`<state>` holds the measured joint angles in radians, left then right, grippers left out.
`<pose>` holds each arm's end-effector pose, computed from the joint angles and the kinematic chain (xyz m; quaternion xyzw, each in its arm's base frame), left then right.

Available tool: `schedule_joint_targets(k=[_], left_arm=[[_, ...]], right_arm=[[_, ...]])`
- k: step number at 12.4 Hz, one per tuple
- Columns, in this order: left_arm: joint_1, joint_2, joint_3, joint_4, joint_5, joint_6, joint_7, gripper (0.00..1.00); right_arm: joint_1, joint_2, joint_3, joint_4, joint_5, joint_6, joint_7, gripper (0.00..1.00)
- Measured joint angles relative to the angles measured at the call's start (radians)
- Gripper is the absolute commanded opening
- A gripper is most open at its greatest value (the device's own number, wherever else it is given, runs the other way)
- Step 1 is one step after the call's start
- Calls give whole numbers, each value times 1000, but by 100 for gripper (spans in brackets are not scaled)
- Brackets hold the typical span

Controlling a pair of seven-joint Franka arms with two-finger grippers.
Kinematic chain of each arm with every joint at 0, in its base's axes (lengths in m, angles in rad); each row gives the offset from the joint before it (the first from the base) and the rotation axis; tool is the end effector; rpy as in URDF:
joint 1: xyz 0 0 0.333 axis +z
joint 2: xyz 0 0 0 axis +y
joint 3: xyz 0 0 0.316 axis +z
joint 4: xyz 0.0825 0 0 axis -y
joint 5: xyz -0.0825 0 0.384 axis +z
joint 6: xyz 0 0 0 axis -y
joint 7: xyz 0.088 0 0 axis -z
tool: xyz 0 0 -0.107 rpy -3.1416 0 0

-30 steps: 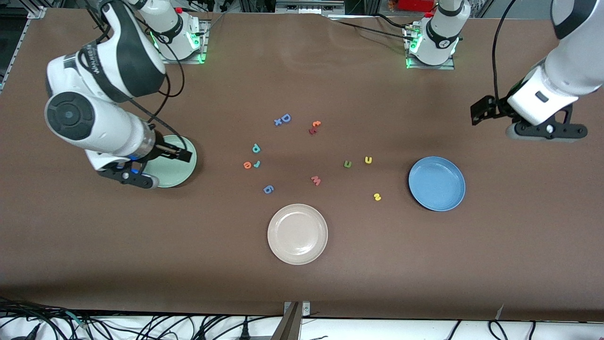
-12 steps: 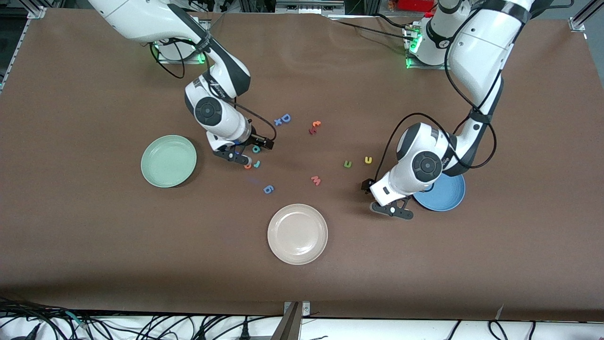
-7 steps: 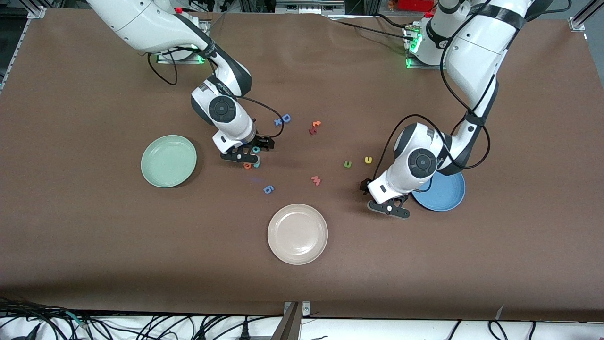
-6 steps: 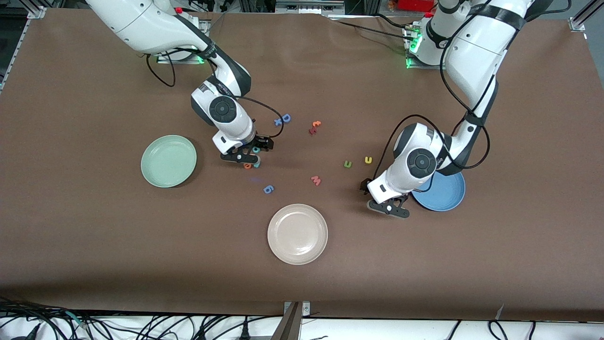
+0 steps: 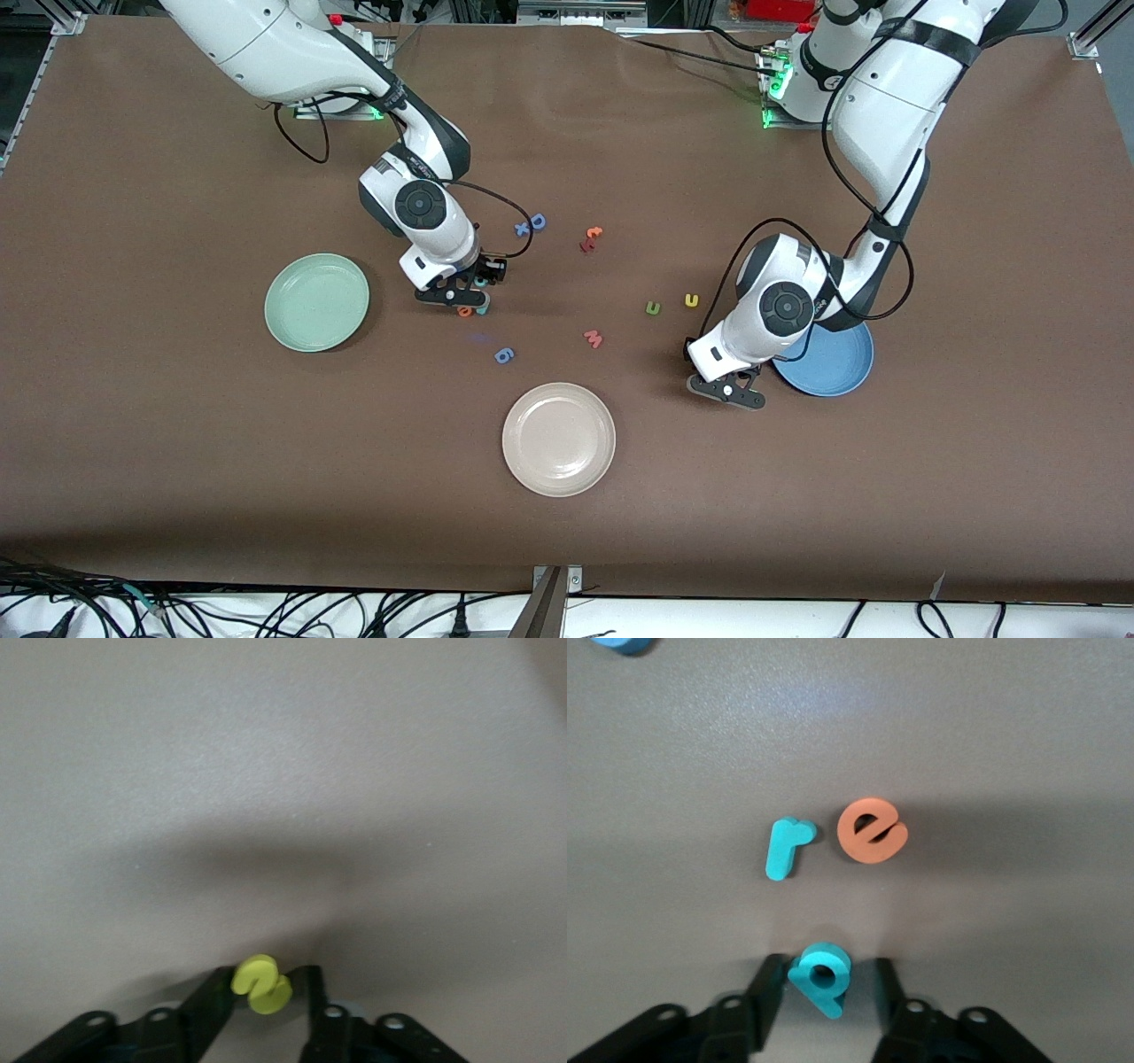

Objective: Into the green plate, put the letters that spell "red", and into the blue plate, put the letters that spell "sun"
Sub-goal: 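Grasp the yellow z with the left gripper while the right gripper grasps the cyan p, then drop the z in the blue plate while the right gripper drops p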

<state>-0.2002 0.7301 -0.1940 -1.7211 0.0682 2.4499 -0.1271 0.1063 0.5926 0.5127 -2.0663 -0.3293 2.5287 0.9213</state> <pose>0.6231 -0.2467 0.1704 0.9900 -0.1346 -0.0044 0.0427 0.4716 0.3422 0.1724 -0.9976 0.0478 0.0425 0.0258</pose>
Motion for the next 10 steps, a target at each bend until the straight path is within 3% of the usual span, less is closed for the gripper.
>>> schedule_joint_targets(k=[3,6,10], left_arm=[[-2,-1,-1,0,0,1,0,0],[-1,-7,4,12,0,-8,0,0],[31,-120,23,42,0,-204,4,0]], right_arm=[[0,-8,3,1,0,0,0,20],[0,-4,2,0,0,1,0,20],[-4,-16,-3,4,0,-38,0,19]])
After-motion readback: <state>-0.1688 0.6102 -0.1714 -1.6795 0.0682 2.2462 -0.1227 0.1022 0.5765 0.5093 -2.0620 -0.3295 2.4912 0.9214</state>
